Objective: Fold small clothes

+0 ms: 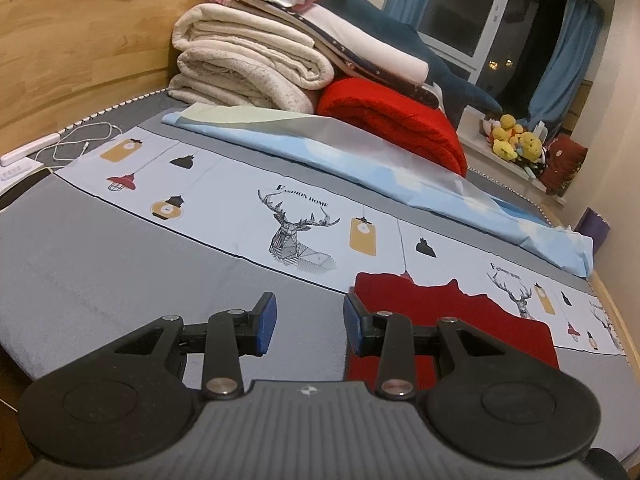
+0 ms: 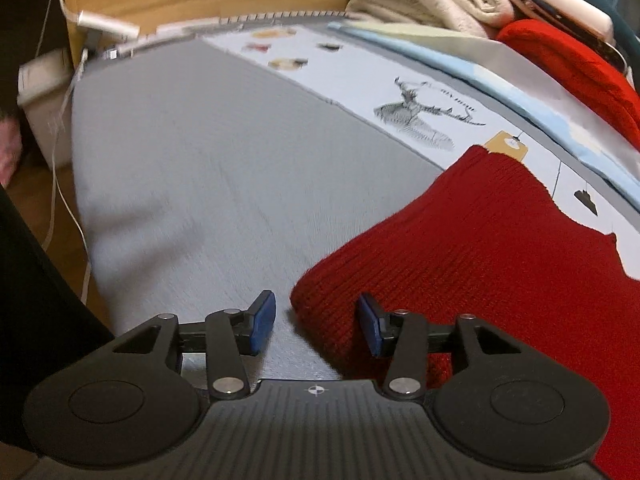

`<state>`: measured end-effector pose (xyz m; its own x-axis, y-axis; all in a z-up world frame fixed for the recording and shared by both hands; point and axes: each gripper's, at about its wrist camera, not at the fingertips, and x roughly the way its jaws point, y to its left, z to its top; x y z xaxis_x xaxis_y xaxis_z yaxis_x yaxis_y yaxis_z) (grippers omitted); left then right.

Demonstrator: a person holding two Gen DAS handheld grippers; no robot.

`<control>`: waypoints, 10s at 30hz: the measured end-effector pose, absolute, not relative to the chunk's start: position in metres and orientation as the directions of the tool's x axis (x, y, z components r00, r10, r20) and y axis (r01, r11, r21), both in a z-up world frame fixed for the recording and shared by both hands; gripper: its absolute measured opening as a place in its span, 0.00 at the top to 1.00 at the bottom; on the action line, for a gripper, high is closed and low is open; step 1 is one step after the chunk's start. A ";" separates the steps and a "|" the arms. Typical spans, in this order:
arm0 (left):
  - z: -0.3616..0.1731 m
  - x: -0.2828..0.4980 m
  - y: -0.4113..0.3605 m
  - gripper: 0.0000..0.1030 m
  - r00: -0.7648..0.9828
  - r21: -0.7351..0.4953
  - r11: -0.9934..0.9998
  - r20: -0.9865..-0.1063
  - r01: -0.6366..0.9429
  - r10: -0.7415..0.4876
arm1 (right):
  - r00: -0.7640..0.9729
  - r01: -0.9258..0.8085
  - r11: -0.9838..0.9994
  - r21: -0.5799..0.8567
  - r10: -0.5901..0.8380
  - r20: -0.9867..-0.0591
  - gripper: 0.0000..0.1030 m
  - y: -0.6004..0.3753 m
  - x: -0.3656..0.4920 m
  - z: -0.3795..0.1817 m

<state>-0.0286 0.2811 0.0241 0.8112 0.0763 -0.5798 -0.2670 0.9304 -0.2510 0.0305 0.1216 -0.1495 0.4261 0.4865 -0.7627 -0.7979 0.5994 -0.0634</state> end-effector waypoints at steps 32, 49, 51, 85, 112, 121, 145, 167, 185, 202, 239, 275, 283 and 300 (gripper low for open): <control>0.027 -0.008 0.203 0.59 0.877 -0.365 0.921 -0.476 -0.136 -0.059 | 0.608 0.485 0.741 0.465 0.097 -0.788 0.80 -0.322 0.058 -0.118; 0.019 0.006 0.182 0.53 0.849 -0.314 0.944 -0.522 -0.103 -0.081 | 0.523 0.104 0.893 0.439 0.326 -0.788 0.44 -0.328 0.127 -0.128; 0.019 0.006 0.181 0.53 0.850 -0.314 0.944 -0.520 -0.101 -0.082 | 0.530 0.088 0.893 0.441 0.333 -0.780 0.44 -0.317 0.139 -0.126; -0.020 0.072 0.082 0.46 0.699 -0.078 0.994 -0.707 0.076 -0.109 | 0.559 0.089 0.868 0.489 0.363 -0.746 0.83 -0.330 0.132 -0.124; -0.176 0.263 -0.011 0.09 0.387 -0.664 0.738 -0.716 -0.120 -0.581 | 0.417 0.466 0.723 0.509 0.328 -0.848 0.42 -0.387 0.147 -0.181; -0.160 0.263 -0.008 0.39 0.430 -0.637 0.769 -0.707 -0.044 -0.561 | 0.468 0.399 0.762 0.509 0.308 -0.828 0.79 -0.354 0.160 -0.168; -0.049 0.158 0.164 0.29 0.645 -0.305 0.951 -0.738 -0.058 -0.197 | 0.654 0.022 0.780 0.626 0.462 -0.599 0.47 -0.208 0.158 -0.096; -0.068 0.151 0.111 0.33 0.667 -0.240 0.967 -0.707 0.085 -0.234 | 0.562 0.005 0.818 0.575 0.473 -0.679 0.77 -0.201 0.157 -0.110; -0.117 0.158 0.100 0.26 0.435 -0.091 0.991 -0.892 0.095 -0.123 | 0.430 -0.128 0.881 0.455 0.463 -0.775 0.54 -0.192 0.152 -0.113; -0.110 0.151 0.109 0.26 0.431 -0.101 0.993 -0.894 0.069 -0.120 | 0.374 -0.194 0.937 0.291 0.344 -0.861 0.58 -0.186 0.143 -0.126; -0.035 -0.054 0.034 0.14 0.751 -0.065 0.997 -0.660 -0.038 -0.014 | 0.722 -0.177 0.978 0.112 0.206 -0.661 0.14 -0.155 -0.051 -0.031; -0.040 -0.045 0.039 0.14 0.753 -0.043 0.999 -0.658 -0.025 -0.010 | 0.731 -0.191 0.978 0.083 0.198 -0.653 0.14 -0.129 -0.042 -0.035; -0.040 -0.045 0.039 0.14 0.752 -0.044 0.999 -0.659 -0.026 -0.010 | 0.731 -0.190 0.978 0.083 0.197 -0.654 0.14 -0.128 -0.042 -0.034; -0.046 -0.045 0.040 0.14 0.745 -0.040 0.999 -0.667 -0.028 -0.006 | 0.728 -0.191 0.978 0.079 0.195 -0.657 0.14 -0.130 -0.042 -0.037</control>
<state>-0.0451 0.0396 -0.0459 0.7449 -0.0063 -0.6671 -0.0277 0.9988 -0.0404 -0.0423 -0.1303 -0.0375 0.7284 0.1954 -0.6567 -0.1914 0.9783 0.0789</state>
